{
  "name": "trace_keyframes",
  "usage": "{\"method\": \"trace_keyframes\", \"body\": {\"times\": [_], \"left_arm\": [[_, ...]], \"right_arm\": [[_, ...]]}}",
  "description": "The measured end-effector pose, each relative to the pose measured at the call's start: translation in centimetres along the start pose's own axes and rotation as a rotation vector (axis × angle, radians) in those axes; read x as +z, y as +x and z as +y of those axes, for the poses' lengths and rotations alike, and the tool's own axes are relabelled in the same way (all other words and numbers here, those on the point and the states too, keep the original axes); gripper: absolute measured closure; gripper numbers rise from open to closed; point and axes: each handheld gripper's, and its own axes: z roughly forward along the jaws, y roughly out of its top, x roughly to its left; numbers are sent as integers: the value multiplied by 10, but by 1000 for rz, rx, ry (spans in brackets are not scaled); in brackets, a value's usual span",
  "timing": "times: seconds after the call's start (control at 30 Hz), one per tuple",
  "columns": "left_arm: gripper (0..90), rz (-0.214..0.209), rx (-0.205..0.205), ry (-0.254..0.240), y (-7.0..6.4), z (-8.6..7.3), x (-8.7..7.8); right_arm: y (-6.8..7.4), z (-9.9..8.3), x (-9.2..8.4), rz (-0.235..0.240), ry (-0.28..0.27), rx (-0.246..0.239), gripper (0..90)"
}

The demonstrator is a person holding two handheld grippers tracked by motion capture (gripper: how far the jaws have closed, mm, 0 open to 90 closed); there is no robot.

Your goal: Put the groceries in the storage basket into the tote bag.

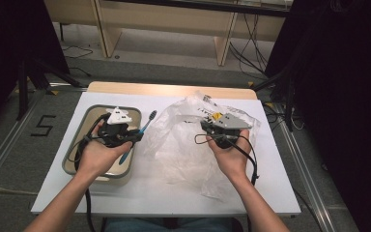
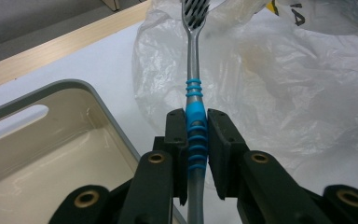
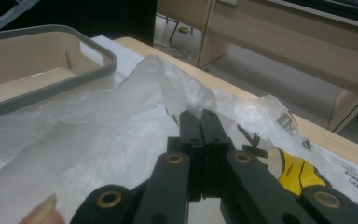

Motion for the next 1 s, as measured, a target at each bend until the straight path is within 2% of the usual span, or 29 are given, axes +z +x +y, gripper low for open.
{"method": "trace_keyframes", "body": {"times": [0.3, 1.0], "left_arm": [[784, -26, 18, -4, -9, 1, 1], [784, -50, 46, 1, -23, 3, 4]], "right_arm": [[0, 0, 0, 0, 1, 2, 900], [0, 0, 0, 0, 0, 4, 900]]}}
